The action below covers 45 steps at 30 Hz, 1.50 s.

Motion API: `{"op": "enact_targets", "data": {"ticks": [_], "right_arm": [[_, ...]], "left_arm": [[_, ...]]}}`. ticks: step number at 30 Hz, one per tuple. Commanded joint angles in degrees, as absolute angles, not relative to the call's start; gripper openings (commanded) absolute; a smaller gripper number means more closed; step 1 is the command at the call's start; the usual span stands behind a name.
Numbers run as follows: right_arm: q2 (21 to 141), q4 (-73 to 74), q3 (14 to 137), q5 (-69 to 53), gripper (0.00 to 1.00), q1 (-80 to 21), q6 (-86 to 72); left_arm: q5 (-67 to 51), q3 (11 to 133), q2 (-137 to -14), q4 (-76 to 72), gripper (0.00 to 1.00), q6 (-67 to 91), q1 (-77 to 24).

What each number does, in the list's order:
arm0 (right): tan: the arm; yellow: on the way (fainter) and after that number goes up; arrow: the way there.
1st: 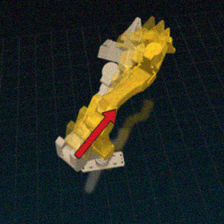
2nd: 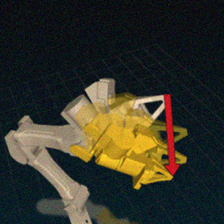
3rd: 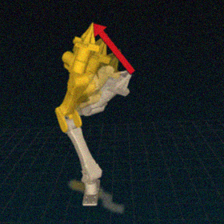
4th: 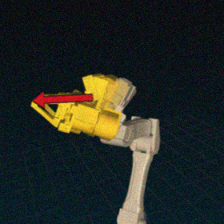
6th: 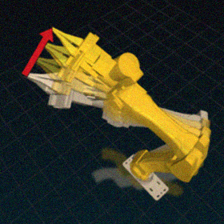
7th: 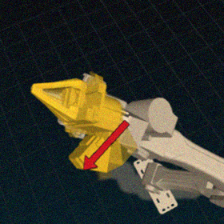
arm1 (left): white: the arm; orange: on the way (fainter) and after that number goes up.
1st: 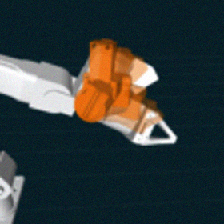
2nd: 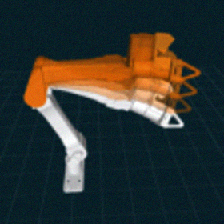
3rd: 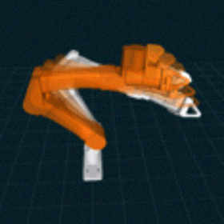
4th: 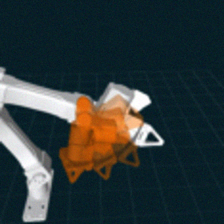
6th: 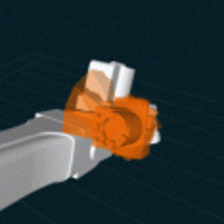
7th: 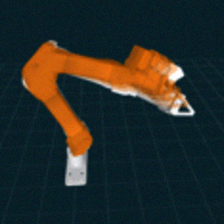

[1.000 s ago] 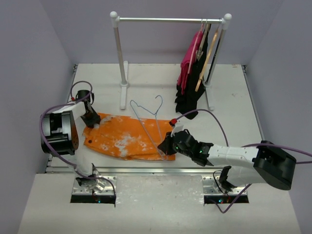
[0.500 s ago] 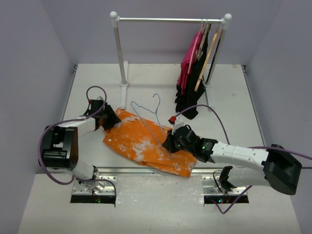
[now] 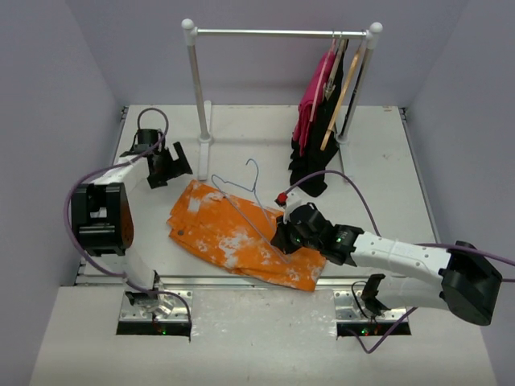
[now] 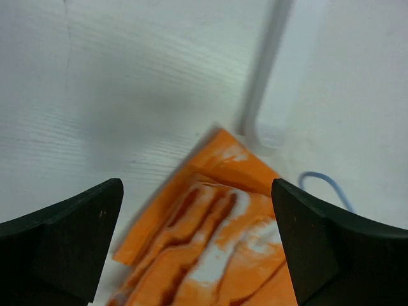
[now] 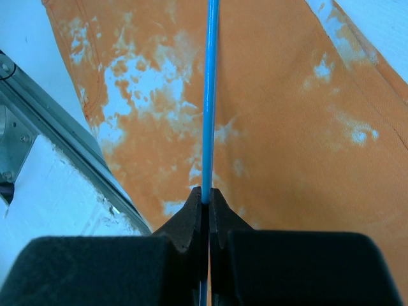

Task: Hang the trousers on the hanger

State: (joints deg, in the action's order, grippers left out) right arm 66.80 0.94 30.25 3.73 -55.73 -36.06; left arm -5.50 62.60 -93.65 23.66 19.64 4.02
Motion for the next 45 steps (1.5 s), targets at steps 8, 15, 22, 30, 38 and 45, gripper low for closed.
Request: {"op": "enact_targets", "data": {"ticks": [8, 15, 22, 30, 38, 45], "right_arm": [[60.3, 3.7, 31.4, 0.3, 0.0, -54.7, -29.9], [59.1, 4.9, 31.2, 0.3, 0.0, -53.8, -29.4], [58.6, 8.9, 31.8, 6.4, 0.0, -52.2, -35.2], [52.1, 11.9, 31.2, 13.7, 0.0, -52.3, -41.1], [55.6, 13.2, 34.2, 11.6, 0.0, -52.4, -42.2], [59.9, 12.8, 36.0, 16.3, 0.0, -55.7, -45.6]], "left_arm": [[-40.9, 58.9, -109.4, 21.0, 1.0, 7.0, 5.9], [-45.7, 56.5, -108.9, 20.4, 0.97, 6.4, 6.4], [-39.9, 52.0, -105.1, 20.0, 0.79, 7.7, 6.2], [-36.9, 52.0, -107.0, 22.3, 0.32, 9.2, 5.4], [-30.3, 51.7, -100.2, 21.0, 0.0, 18.1, 5.1], [-7.3, 47.1, -75.6, 23.4, 0.0, 33.2, 11.9]]}}
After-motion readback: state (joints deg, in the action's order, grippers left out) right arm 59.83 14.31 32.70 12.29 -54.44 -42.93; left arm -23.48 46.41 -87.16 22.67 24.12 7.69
